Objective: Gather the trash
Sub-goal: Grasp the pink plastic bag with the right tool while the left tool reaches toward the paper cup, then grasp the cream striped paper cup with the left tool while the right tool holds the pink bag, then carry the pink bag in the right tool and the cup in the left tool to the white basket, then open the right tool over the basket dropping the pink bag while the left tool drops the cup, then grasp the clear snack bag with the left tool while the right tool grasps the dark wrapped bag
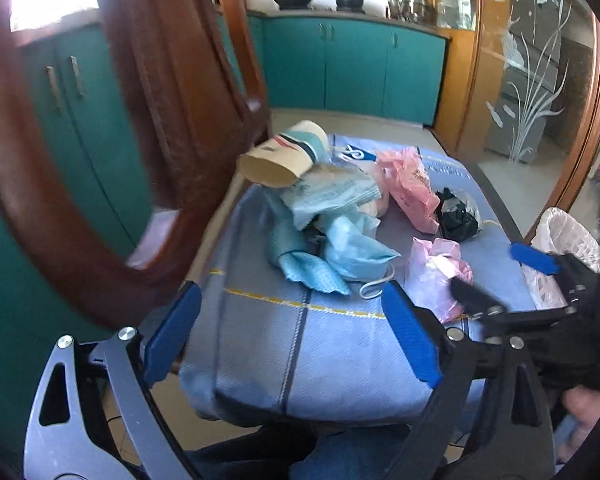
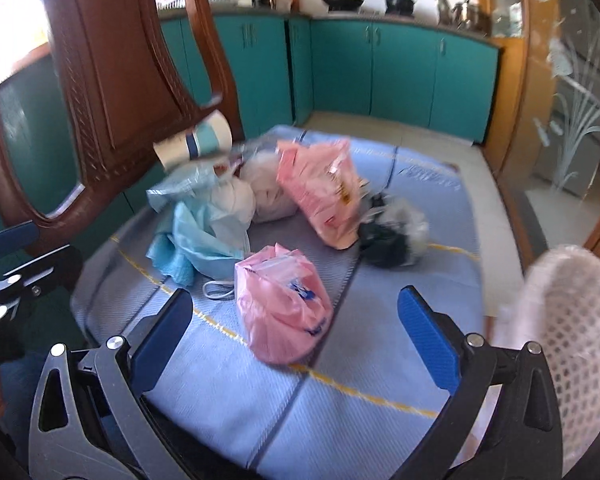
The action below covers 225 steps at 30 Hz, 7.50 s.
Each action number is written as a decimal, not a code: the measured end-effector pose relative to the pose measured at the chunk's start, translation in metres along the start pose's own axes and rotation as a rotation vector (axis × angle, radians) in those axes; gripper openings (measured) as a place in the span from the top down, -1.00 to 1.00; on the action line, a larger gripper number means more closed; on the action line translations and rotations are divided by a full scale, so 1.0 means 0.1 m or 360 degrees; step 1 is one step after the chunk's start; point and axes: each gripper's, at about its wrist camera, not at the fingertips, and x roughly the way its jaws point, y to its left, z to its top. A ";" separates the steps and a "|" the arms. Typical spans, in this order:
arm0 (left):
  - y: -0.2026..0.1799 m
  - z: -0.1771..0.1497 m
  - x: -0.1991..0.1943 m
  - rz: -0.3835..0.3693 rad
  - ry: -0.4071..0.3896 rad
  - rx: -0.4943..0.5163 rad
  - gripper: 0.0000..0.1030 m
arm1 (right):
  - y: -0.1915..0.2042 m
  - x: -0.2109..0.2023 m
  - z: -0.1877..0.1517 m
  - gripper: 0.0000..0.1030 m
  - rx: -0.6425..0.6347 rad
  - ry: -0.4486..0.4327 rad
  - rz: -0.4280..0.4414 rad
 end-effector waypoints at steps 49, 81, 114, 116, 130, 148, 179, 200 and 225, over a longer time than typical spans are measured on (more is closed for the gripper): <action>0.44 0.88 1.38 -0.0447 0.0283 -0.0651 0.55 | -0.06 -0.11 -0.34 0.01 -0.0022 0.0075 0.0089; -0.37 0.27 -0.73 -0.0146 -0.0530 -0.0071 0.93 | -0.07 -1.34 -0.07 0.01 -0.0081 -0.0387 -0.0254; -0.59 0.04 -1.15 -0.0132 -0.0632 0.0048 0.93 | -0.02 -1.94 -0.08 0.01 -0.0075 -0.0601 -0.0392; -0.59 0.04 -1.16 -0.0132 -0.0633 0.0051 0.93 | -0.02 -1.96 -0.08 0.01 -0.0079 -0.0608 -0.0399; -0.61 0.05 -1.20 -0.0133 -0.0642 0.0072 0.93 | -0.03 -2.02 -0.10 0.01 -0.0067 -0.0631 -0.0439; -0.82 0.12 -1.19 -0.0197 -0.0634 0.0167 0.93 | -0.32 -2.16 -0.12 0.01 0.0036 -0.0660 -0.0518; -1.86 0.35 0.08 -0.0684 -0.0160 0.0300 -0.27 | -1.71 -1.81 -0.70 -0.65 0.0446 -0.0263 -0.0845; 0.07 0.76 1.08 -0.0188 -0.0088 -0.0246 -0.83 | -0.73 0.54 0.58 -0.66 0.0306 0.0027 -0.0331; -0.04 0.41 0.98 -0.0124 -0.0109 -0.0101 0.70 | -0.48 0.38 0.04 -0.22 0.0253 0.0086 -0.0244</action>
